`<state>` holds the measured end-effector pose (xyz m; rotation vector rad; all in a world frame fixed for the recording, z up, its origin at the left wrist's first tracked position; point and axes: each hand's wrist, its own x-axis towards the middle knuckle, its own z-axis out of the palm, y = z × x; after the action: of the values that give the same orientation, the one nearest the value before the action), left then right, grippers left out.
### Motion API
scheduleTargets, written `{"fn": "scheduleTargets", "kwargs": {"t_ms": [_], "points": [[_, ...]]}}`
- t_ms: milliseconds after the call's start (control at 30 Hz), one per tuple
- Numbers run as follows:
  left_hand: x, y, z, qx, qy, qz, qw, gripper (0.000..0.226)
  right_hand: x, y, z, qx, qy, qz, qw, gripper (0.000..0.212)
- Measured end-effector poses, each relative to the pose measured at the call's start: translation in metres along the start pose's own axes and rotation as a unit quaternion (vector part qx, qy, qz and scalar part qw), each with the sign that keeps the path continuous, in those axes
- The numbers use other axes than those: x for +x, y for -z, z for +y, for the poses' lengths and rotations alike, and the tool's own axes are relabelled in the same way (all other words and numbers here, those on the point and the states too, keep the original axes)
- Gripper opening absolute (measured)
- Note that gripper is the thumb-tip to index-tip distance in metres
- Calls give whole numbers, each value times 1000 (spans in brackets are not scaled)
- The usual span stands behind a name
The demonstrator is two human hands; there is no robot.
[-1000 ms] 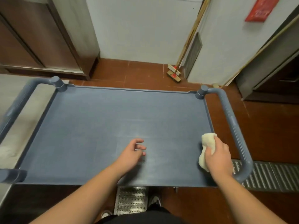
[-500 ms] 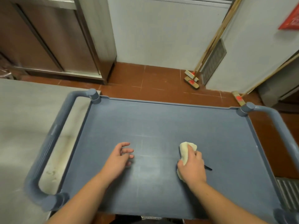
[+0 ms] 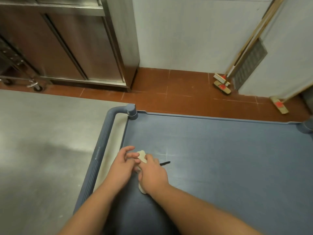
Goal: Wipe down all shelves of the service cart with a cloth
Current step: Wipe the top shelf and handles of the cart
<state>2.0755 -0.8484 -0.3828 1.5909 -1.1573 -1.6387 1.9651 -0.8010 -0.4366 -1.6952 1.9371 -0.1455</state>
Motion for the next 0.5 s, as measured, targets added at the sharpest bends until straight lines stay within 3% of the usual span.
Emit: {"fn": "scheduleTargets", "kwargs": {"t_ms": [233, 500], "points": [[3, -69, 12, 27, 1, -24, 999, 40, 3, 46, 88, 11, -58, 46, 997, 54], [2, -261, 17, 68, -16, -94, 993, 38, -41, 132, 302, 24, -216, 120, 969, 56]]}}
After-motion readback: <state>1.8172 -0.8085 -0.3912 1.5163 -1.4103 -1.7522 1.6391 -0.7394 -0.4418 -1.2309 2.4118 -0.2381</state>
